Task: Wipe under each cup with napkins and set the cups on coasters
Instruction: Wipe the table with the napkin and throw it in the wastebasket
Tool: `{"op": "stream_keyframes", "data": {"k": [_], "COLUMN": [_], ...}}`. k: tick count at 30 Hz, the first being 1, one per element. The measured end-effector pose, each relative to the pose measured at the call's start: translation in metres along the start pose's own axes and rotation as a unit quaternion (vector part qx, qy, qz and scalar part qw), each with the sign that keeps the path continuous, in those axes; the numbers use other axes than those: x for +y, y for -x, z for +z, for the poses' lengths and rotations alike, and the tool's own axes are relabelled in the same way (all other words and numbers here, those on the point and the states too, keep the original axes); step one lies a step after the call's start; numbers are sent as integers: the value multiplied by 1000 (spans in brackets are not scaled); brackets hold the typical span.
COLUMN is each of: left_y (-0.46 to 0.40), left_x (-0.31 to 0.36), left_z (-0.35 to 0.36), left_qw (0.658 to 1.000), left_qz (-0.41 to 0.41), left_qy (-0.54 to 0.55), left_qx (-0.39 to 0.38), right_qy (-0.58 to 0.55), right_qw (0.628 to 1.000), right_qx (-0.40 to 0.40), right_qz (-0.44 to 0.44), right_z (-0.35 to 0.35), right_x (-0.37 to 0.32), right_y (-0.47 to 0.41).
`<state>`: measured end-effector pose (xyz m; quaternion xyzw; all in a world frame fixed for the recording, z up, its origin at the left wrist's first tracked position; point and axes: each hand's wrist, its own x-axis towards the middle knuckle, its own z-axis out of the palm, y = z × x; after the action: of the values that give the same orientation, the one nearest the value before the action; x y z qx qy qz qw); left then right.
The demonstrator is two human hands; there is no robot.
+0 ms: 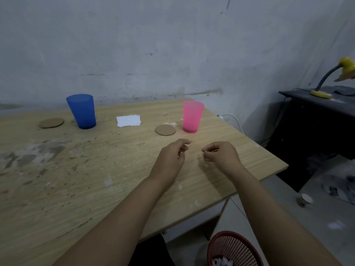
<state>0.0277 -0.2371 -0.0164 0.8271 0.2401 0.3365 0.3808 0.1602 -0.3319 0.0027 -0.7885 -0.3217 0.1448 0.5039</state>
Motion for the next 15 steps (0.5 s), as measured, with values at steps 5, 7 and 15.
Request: {"op": "stream_keyframes", "data": {"k": [5, 7, 15], "left_y": [3, 3, 1], "left_x": [-11, -14, -18], "left_z": [0, 1, 2], "left_qw": [999, 999, 999], "left_qz": [-3, -5, -18], "left_qy": [-33, -40, -30], "left_qx": [2, 1, 5], "right_qy": [152, 170, 238], "right_qw": [985, 981, 961], "right_qx": [-7, -7, -61], "right_qz": [-81, -92, -125], "right_z": [19, 24, 19], "right_x": [2, 3, 0], "right_y": [-1, -1, -2]}}
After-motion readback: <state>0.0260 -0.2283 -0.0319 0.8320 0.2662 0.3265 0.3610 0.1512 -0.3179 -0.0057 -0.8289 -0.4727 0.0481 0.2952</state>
